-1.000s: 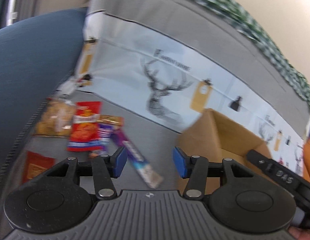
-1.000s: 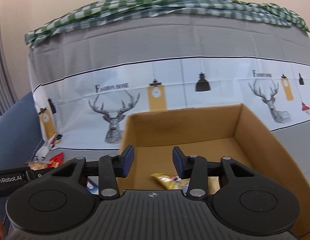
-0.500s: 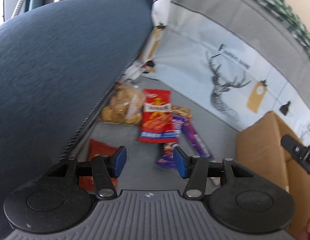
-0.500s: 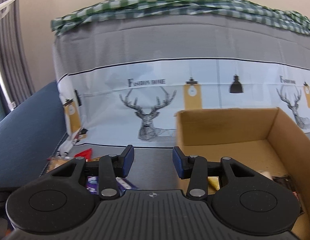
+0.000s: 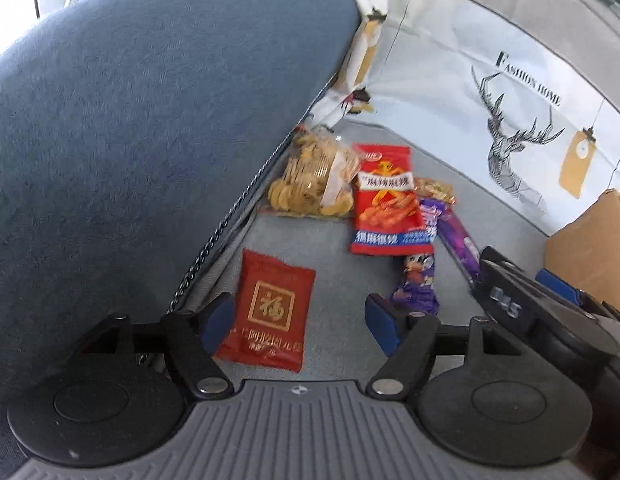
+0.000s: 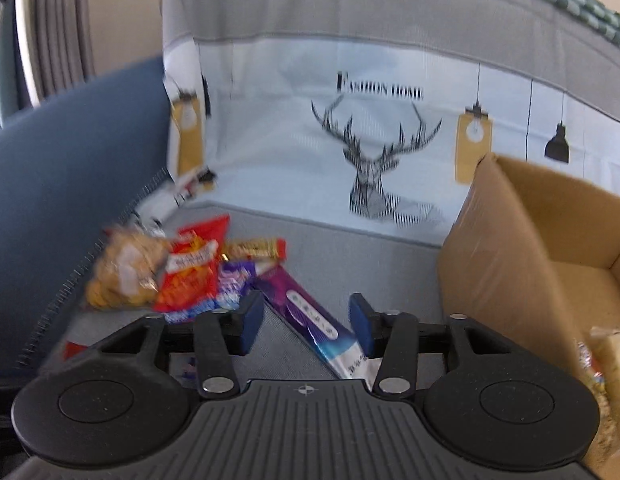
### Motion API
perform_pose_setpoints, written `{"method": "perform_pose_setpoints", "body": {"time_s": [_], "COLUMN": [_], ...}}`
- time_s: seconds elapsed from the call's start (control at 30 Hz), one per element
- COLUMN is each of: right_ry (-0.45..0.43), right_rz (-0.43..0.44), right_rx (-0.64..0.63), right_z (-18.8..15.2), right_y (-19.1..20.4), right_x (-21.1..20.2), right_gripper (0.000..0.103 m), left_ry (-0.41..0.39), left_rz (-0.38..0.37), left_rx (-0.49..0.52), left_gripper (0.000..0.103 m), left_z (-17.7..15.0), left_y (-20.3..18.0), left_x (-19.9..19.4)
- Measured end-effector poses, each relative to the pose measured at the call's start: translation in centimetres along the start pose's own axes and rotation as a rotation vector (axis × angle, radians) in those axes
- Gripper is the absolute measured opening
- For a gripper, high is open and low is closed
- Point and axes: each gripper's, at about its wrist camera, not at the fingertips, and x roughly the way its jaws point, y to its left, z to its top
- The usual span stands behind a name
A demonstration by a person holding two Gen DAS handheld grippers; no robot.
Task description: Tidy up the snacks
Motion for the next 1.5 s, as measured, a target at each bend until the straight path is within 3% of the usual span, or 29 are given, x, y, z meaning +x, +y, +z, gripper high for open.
{"method": "perform_pose_setpoints", "body": {"time_s": [0.07,0.1,0.3,0.47,0.6,0.63,0.7,0.8,0.97,1.07,1.1,1.2,1.4,1.5], "right_ry": [0.022,0.029,0.066,0.113,0.136,0.137,0.136,0.14,0.167,0.185,0.19,0.204,0.212,0.219], "right_rz": [-0.023,-0.033,-0.079,-0.043,0.03,0.042,0.07,0.122,0.149,0.12,0.11,0.089,0.067,0.067], "right_rx": [-0.005,-0.005,-0.006,0.052,0.076,0.067,0.04,0.018,0.067,0.096,0.108,0.128,0.081,0.069], "right_z": [-0.4,-0.6,-1.7,-2.5,-2.5,-2.5,-2.5,-2.6,-3.1,-3.4,-3.5,-3.9,-4.7,-4.6], "right_y": [0.2,0.3,-0.2,-1.3,-1.7,-1.6,-1.3,-0.8,-0.6,-0.7,-0.8,-0.9,-0.3,-0.3], "right_x": [1.3,1.9,4.6,6.1,5.9,5.7,5.2,4.3,3.0,2.0,1.7,0.9,0.4,0.5], "right_gripper": [0.076,0.079,0.082,0.085,0.077,0.07,0.047,0.032,0.027,0.027,0.027,0.027,0.029,0.034], "left_ry": [0.015,0.019,0.055,0.092,0.103,0.104,0.105,0.105,0.098,0.092,0.086,0.067,0.068,0.064], "left_rz": [0.016,0.027,0.08,0.072,0.062,0.056,0.048,0.044,0.044,0.029,0.016,-0.001,-0.014,0.029], "left_rx": [0.008,0.022,0.026,-0.007,-0.015,-0.017,-0.018,-0.018,-0.024,-0.037,-0.037,-0.031,-0.036,-0.037], "left_gripper": [0.077,0.078,0.08,0.08,0.08,0.08,0.08,0.079,0.058,0.054,0.042,0.035,0.036,0.055], "left_z": [-0.4,-0.6,-1.1,-0.9,-0.8,-0.8,-0.9,-0.9,-0.8,-0.7,-0.6,-0.3,-0.2,-0.5], "left_y": [-0.3,-0.5,-0.5,0.3,0.5,0.5,0.6,0.7,0.8,1.1,1.1,0.7,0.3,0.1], "left_x": [0.1,0.3,1.4,2.4,2.6,2.6,2.7,2.7,2.6,2.4,2.2,1.9,1.9,1.9]}}
